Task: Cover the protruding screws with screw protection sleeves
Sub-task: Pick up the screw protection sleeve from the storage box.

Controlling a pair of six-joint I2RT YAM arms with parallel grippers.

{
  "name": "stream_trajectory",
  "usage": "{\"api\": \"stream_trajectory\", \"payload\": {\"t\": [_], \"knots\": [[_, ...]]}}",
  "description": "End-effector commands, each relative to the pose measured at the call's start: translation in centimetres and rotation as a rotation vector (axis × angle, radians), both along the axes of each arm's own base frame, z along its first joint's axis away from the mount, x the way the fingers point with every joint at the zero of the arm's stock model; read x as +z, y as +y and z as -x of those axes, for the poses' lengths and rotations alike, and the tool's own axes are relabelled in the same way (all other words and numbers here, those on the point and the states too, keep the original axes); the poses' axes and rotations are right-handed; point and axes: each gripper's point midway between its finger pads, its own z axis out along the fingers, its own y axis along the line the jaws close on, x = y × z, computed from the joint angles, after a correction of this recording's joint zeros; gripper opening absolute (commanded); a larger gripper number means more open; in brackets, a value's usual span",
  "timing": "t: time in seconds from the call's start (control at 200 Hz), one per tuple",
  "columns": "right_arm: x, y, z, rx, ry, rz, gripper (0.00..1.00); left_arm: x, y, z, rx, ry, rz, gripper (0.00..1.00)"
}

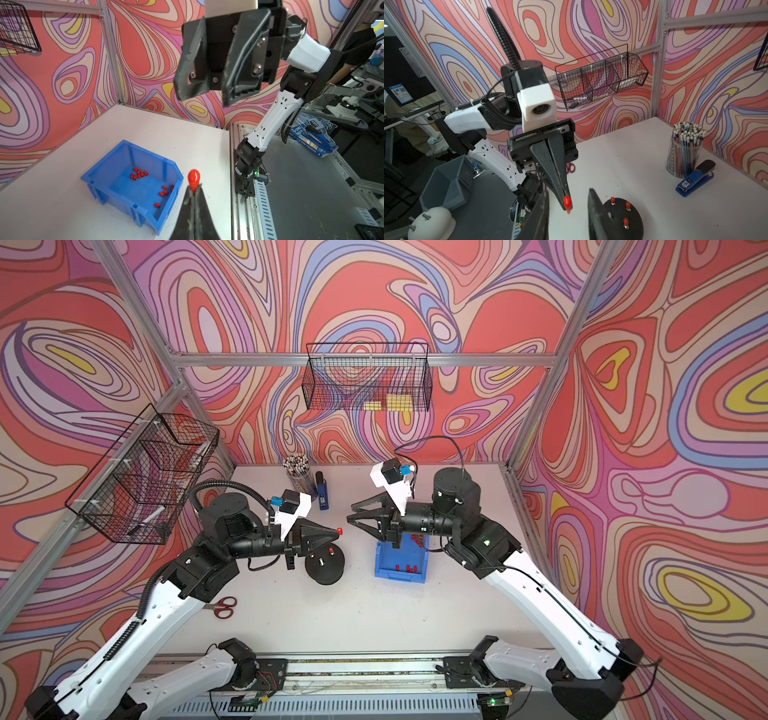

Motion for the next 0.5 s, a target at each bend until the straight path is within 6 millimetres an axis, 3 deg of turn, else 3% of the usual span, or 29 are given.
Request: {"api": "stream_trajectory", "payload": {"t": [0.0, 0.24, 0.491], "knots": [[-1.5, 0.6, 0.5, 0.042, 0.012, 0.039, 0.31, -1.1, 0.6, 0.9, -0.015, -0.013, -0.068, 0.0], [-3.5, 2.4, 0.8, 0.065, 0.026, 0.108, 0.29, -1.0, 0.7, 1.0, -0.011, -0.021, -0.075, 0.0], [-4.6, 2.8, 0.9, 0.061, 0.036, 0.146, 0.28, -0.7, 0.7, 1.2, -0.021, -0.025, -0.063, 0.0]]}}
